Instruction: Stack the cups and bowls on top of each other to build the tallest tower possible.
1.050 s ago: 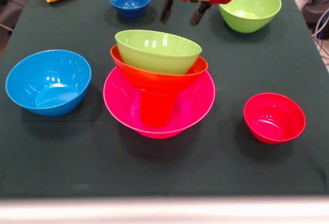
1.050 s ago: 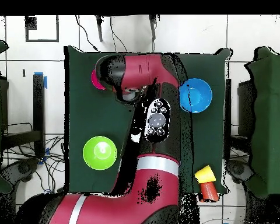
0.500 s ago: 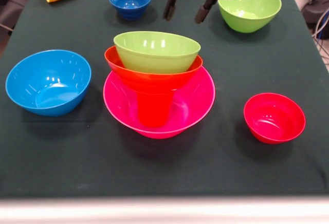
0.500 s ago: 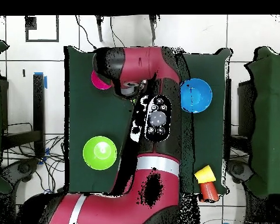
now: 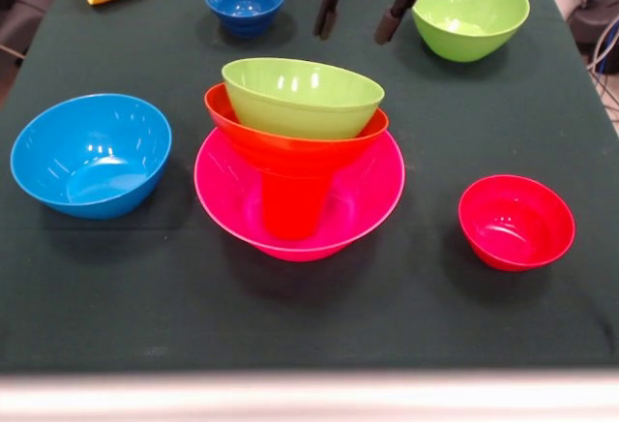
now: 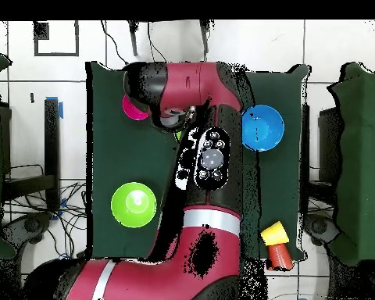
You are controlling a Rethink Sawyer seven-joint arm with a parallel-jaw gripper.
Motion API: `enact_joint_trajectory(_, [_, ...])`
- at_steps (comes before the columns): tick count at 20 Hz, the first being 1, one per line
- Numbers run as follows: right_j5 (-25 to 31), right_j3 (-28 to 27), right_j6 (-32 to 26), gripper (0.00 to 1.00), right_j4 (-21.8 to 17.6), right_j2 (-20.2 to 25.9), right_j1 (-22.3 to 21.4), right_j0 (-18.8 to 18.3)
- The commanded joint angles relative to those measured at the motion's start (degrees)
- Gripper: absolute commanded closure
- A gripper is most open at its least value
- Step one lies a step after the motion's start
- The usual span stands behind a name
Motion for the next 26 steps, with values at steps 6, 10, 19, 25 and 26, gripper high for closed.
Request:
enact_joint_trajectory(6, [-6.1, 4.4, 13.6, 0.0, 11.8, 8.9, 2.2, 1.8])
enact_joint_trajectory(10, [-6.6, 2.5, 16.0, 0.0, 15.1, 8.2, 3.8, 3.3])
enact_joint_trajectory(19, [-12.4, 0.5, 15.3, 0.0, 17.5, 7.5, 7.7, 3.6])
enact_joint_trajectory(25, [-20.8, 3.4, 12.6, 0.0, 15.3, 7.1, 9.7, 2.0])
enact_joint_trajectory(26, [-21.8, 3.5, 12.3, 0.0, 15.1, 7.0, 10.1, 1.7])
